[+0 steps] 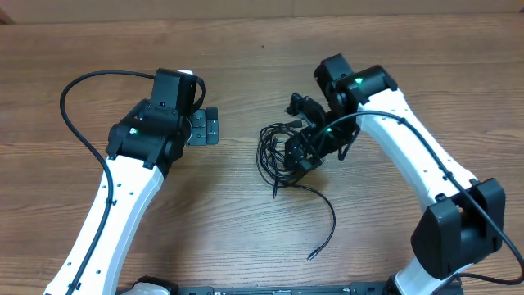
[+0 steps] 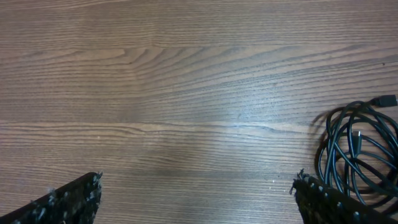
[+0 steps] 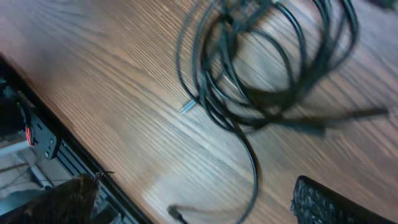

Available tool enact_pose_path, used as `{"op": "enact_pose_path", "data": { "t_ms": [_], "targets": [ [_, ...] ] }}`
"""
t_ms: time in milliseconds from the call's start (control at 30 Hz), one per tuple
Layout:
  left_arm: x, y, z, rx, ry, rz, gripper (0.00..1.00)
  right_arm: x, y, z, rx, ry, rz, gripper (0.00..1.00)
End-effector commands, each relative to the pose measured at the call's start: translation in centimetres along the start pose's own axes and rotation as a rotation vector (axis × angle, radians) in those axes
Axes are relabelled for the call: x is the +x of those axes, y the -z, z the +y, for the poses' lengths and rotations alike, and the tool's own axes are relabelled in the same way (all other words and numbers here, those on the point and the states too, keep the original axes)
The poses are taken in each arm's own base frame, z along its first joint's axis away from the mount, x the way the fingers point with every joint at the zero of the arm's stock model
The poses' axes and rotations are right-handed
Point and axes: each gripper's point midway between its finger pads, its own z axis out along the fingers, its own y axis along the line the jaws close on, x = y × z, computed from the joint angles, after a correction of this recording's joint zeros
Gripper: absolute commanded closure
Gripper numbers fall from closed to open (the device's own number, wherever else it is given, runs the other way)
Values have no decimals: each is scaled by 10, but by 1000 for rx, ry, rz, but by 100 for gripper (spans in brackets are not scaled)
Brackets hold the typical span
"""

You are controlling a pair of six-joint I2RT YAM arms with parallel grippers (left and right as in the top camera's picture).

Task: Untangle cables
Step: 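Lower the right gripper onto the cable bundle and grasp a cable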

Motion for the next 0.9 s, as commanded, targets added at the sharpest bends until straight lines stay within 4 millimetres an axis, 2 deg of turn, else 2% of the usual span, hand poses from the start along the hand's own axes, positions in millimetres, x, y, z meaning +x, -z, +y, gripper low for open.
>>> {"op": "enact_pose_path", "data": {
  "t_ms": [0,133,400,667,800,867],
  "targets": [
    [2,-1,5,-26,25,5,0,-3,-9,13,-19,68,-17,0],
    [3,-1,6,-27,24,8,1,-7,-28,-11,139,9,-26,0],
    [5,-1,6,-29,21,18,0,-10,-47,-15,122,2,-61,0],
    [6,-1,7,-31,20,22,0,-24,-60,-18,94,-31,-134,0],
    [7,-1,7,-31,20,23,1,-27,-63,-20,95,-39,-145,13],
    [7,-1,7,-31,20,23,0,-25,-67,-21,94,-41,-142,16]
  ]
}}
